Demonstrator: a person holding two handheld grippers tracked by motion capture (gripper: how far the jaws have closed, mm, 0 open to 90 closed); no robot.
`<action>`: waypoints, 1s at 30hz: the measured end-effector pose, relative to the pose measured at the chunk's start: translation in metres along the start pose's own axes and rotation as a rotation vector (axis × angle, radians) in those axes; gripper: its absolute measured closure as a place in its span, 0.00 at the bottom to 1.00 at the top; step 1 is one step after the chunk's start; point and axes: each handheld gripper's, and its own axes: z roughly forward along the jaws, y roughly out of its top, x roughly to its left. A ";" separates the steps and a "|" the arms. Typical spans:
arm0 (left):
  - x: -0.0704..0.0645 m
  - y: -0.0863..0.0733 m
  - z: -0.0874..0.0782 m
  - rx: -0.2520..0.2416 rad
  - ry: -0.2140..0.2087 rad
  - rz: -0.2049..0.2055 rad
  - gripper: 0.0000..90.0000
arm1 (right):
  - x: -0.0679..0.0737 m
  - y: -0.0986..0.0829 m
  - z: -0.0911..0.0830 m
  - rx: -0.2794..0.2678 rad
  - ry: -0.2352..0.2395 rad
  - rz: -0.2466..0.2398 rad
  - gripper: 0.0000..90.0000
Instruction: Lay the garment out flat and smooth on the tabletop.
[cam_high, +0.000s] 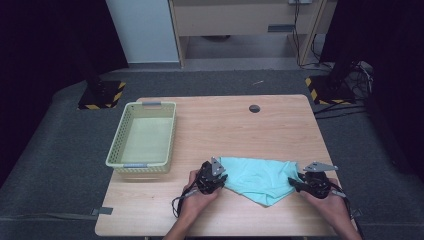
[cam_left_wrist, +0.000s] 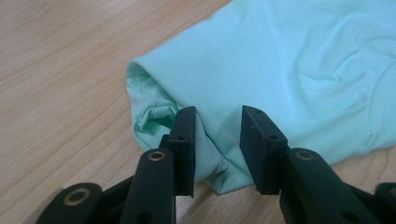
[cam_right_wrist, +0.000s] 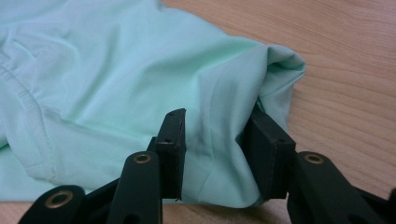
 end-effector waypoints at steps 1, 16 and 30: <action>0.000 0.000 0.000 -0.001 -0.003 -0.004 0.74 | -0.001 0.000 0.000 -0.003 0.002 0.004 0.66; -0.003 -0.009 -0.011 0.015 -0.021 -0.020 0.74 | 0.006 -0.003 -0.001 -0.005 0.019 -0.007 0.65; -0.008 -0.006 -0.042 -0.065 -0.047 -0.005 0.59 | 0.013 0.019 -0.040 -0.113 -0.013 -0.095 0.63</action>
